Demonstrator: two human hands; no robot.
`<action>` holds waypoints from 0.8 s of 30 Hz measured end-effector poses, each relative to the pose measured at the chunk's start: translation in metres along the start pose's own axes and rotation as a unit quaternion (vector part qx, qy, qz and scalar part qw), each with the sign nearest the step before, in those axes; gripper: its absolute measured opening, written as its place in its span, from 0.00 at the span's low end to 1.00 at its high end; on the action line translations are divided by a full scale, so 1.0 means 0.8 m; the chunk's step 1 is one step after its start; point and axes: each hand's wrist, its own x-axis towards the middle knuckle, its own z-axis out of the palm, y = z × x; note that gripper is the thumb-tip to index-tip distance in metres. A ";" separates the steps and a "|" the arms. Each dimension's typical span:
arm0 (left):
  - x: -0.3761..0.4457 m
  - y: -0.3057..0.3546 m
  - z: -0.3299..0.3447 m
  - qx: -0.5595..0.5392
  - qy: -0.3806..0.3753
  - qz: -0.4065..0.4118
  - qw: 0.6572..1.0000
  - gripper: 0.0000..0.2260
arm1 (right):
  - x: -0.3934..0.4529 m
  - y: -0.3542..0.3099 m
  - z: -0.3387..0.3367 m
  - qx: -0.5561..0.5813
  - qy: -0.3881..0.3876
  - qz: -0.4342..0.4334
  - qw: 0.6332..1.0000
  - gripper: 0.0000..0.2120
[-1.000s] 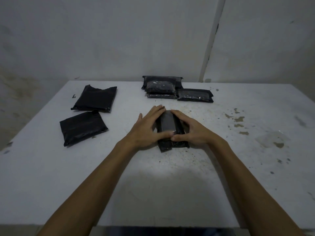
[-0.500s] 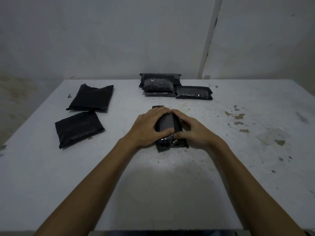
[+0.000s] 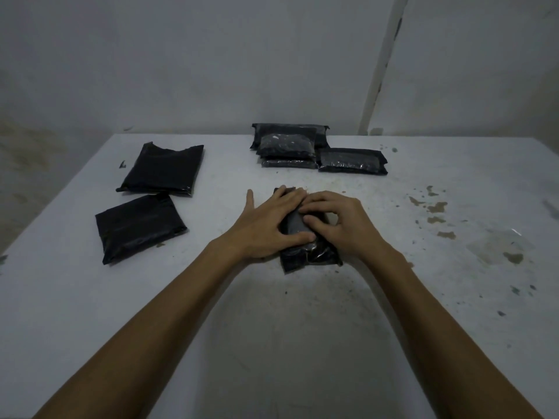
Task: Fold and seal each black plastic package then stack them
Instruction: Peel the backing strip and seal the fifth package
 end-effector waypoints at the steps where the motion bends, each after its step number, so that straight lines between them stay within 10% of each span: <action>1: 0.001 -0.001 0.000 0.006 -0.005 0.002 1.000 0.45 | -0.002 0.000 0.001 0.011 -0.001 0.010 1.000 0.11; 16: -0.007 0.008 -0.036 -0.071 -0.001 -0.018 0.997 0.38 | -0.011 -0.025 -0.005 0.006 0.000 0.088 0.996 0.10; 24: -0.044 0.047 -0.047 0.128 0.109 -0.054 0.984 0.19 | -0.027 -0.043 0.018 -0.190 0.061 0.024 0.979 0.13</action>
